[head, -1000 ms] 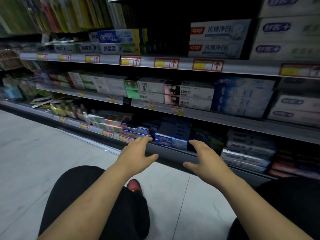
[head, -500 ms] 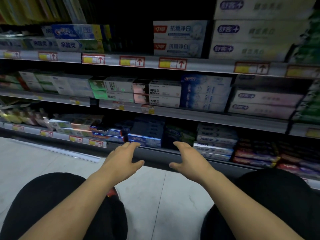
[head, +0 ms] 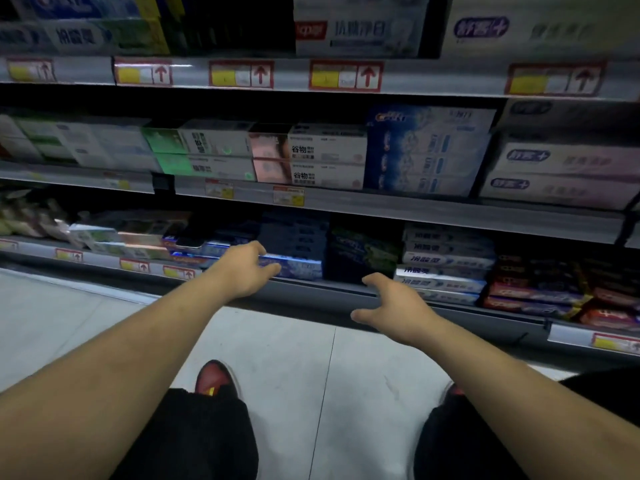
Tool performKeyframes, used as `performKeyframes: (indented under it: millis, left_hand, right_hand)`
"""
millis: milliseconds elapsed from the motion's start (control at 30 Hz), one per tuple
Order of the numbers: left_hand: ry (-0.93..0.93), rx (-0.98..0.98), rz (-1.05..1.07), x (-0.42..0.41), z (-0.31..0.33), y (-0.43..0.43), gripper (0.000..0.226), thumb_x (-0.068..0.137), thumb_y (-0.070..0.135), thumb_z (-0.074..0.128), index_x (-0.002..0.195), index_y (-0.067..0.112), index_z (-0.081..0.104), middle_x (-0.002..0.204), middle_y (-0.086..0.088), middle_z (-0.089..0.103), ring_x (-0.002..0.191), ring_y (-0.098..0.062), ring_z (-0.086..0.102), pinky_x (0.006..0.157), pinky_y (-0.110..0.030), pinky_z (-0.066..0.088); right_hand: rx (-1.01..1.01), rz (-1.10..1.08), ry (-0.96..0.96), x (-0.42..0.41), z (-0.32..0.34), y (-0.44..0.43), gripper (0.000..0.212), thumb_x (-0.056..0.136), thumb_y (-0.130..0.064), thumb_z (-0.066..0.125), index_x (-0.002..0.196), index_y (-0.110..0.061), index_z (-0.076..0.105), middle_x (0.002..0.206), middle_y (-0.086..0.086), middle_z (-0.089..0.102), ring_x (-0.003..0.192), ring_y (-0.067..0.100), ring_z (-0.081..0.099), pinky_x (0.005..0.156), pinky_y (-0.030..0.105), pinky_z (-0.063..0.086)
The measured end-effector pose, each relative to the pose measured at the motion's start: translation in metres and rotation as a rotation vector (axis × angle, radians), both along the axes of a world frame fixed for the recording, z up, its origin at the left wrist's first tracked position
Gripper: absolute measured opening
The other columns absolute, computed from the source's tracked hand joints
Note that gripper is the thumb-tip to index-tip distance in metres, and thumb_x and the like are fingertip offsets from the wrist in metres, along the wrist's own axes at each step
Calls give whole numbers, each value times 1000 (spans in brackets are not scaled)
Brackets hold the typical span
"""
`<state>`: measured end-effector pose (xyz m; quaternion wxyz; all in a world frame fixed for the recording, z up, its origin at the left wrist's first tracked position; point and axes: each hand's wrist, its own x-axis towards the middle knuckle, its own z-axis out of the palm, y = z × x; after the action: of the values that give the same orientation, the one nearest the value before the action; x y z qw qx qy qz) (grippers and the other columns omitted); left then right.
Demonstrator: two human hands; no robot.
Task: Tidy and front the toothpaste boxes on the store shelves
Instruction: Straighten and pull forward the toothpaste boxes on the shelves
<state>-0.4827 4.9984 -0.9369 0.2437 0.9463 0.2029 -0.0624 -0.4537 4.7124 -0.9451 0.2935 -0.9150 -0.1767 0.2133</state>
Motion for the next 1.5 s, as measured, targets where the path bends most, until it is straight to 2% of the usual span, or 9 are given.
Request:
performKeyframes:
  millis: [100, 267, 467, 600, 800, 900, 1033, 1233, 1500]
  left_hand:
    - [17, -45, 112, 21, -32, 30, 54, 93, 41, 67, 134, 8, 54, 115, -11, 68, 104, -27, 62, 88, -33, 48]
    - [-33, -195, 319, 46, -93, 65, 34, 95, 25, 67, 123, 7, 60, 100, -9, 66, 102, -30, 62, 82, -30, 41]
    - [-260, -452, 523, 75, -154, 87, 52, 96, 19, 69, 144, 16, 50, 136, -2, 60, 122, -26, 58, 99, -34, 46]
    - [-338, -528, 561, 87, -183, 91, 53, 92, 12, 73, 141, 21, 55, 133, 4, 63, 113, -16, 62, 106, -38, 49]
    - [-415, -449, 563, 96, -200, 88, 48, 90, 13, 75, 136, 19, 61, 122, 7, 66, 82, 12, 57, 70, -5, 44]
    - [-449, -401, 610, 103, -200, 87, 44, 89, 20, 77, 131, 19, 65, 117, 7, 68, 84, 4, 60, 69, -5, 41]
    - [-475, -371, 635, 106, -203, 83, 39, 89, 22, 77, 127, 19, 68, 117, 6, 69, 97, -4, 63, 69, -4, 39]
    - [-480, -388, 659, 107, -204, 80, 39, 88, 20, 78, 126, 16, 68, 118, 5, 68, 77, 13, 54, 66, -2, 38]
    - [-417, -472, 659, 107, -202, 85, 46, 91, 5, 72, 135, 12, 63, 109, 6, 65, 100, -11, 63, 89, -22, 47]
  right_hand:
    - [54, -43, 64, 30, -23, 29, 71, 91, -37, 74, 151, -23, 40, 144, 4, 54, 93, 17, 57, 75, 27, 51]
    - [113, -110, 136, 79, -78, 79, 69, 92, -31, 74, 152, -16, 43, 153, 7, 48, 134, 25, 50, 99, 27, 42]
    - [230, -311, 187, 122, -133, 127, 69, 96, -18, 69, 156, -7, 35, 156, 13, 44, 139, 28, 47, 116, 37, 39]
    - [222, -382, 141, 141, -160, 146, 64, 94, -24, 72, 150, -6, 46, 148, 10, 54, 132, 28, 53, 109, 31, 43]
    - [307, -492, 54, 147, -185, 159, 20, 91, -26, 75, 103, -10, 74, 94, -1, 73, 89, 17, 69, 70, 21, 50]
    - [350, -543, 18, 142, -195, 163, 18, 91, -27, 75, 93, -9, 74, 85, 1, 74, 80, 17, 70, 71, 28, 56]
    - [360, -544, -21, 138, -200, 164, 17, 92, -28, 74, 90, -11, 73, 80, -2, 74, 75, 12, 69, 66, 22, 54]
    - [377, -544, -7, 143, -202, 161, 19, 92, -30, 75, 88, -11, 75, 75, -3, 73, 73, 15, 70, 75, 35, 60]
    - [335, -523, -41, 141, -199, 163, 20, 93, -32, 73, 97, -12, 76, 85, -1, 75, 80, 13, 69, 73, 26, 56]
